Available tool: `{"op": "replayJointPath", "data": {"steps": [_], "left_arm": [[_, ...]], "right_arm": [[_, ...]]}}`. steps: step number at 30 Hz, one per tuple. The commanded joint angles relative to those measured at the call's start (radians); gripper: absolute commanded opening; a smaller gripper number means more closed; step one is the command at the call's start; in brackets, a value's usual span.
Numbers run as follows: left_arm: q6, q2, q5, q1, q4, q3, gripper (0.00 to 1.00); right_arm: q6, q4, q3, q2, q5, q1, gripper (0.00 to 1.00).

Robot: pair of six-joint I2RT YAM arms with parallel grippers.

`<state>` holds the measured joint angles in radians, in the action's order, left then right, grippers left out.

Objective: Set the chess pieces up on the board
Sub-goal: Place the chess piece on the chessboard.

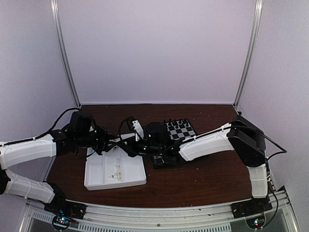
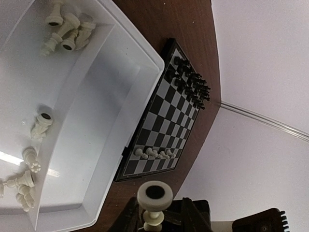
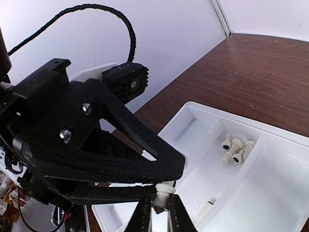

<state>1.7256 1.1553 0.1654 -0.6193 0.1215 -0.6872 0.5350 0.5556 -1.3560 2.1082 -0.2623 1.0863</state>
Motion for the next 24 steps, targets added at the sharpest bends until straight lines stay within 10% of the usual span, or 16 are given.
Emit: {"op": "replayJointPath", "data": {"steps": [1, 5, 13, 24], "left_arm": [[-0.016, -0.022, 0.019, -0.003, -0.040, 0.005, 0.36], [-0.045, -0.032, 0.020, 0.008, -0.032, 0.005, 0.55], [-0.369, -0.085, 0.069, 0.095, 0.064, -0.042, 0.57], [-0.779, -0.048, 0.016, 0.112, 0.346, -0.246, 0.57]], "right_arm": [[0.006, 0.015, 0.030, -0.036, 0.039, -0.003, 0.06], [0.011, 0.018, 0.066, -0.069, 0.024, -0.016, 0.05], [-0.020, -0.230, 0.178, -0.314, -0.121, -0.123, 0.07], [-0.264, -1.294, -0.106, -0.435, -0.113, -0.320, 0.08]]}}
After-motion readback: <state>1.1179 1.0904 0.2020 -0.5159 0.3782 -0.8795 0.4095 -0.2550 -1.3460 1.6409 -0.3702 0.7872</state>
